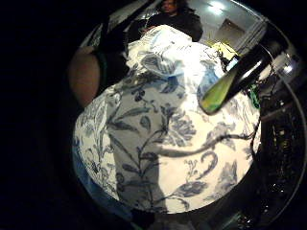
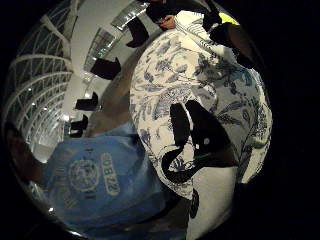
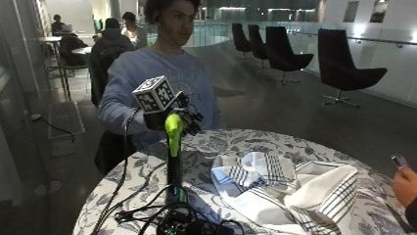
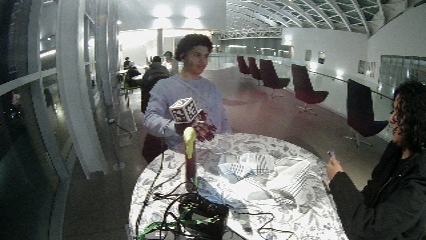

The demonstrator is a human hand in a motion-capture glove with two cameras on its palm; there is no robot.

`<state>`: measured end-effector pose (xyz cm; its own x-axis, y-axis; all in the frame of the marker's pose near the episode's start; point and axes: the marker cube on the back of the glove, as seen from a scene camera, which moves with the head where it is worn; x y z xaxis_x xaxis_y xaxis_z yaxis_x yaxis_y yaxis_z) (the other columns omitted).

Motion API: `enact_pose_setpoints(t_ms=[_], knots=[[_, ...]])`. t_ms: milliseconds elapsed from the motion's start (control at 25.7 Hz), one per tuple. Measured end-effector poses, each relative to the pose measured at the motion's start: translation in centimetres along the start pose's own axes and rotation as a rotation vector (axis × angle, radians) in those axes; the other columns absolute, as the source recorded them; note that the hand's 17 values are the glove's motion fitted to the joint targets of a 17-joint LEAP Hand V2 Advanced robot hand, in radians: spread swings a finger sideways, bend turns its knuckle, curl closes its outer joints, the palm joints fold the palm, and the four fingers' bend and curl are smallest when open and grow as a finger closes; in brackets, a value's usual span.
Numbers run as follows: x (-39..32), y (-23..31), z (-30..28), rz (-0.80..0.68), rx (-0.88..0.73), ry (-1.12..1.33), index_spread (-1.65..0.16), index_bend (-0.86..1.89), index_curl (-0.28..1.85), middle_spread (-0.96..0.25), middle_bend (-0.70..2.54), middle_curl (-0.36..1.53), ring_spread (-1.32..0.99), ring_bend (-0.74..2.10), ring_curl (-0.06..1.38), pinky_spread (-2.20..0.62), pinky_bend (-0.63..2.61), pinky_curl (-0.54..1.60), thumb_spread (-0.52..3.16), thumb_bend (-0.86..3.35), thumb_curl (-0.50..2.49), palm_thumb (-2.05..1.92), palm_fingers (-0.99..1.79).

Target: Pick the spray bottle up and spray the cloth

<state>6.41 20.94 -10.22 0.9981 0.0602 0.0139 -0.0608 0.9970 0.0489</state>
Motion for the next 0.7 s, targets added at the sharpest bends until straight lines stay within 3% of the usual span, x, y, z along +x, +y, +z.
enact_pose_setpoints(t_ms=[545,700], knots=[[5.8,1.7,-3.4,0.268,0.304,-0.628,-0.35,0.12,0.24,-0.04,0.31,0.37,0.0,0.43,0.33,0.2,0.2,0.32,1.21,0.05,0.32,0.64,0.77],[7.3,1.6,-3.9,0.302,0.384,-0.699,-0.35,0.12,0.24,-0.04,0.29,0.38,0.0,0.42,0.34,0.2,0.2,0.33,1.21,0.03,0.33,0.65,0.77]])
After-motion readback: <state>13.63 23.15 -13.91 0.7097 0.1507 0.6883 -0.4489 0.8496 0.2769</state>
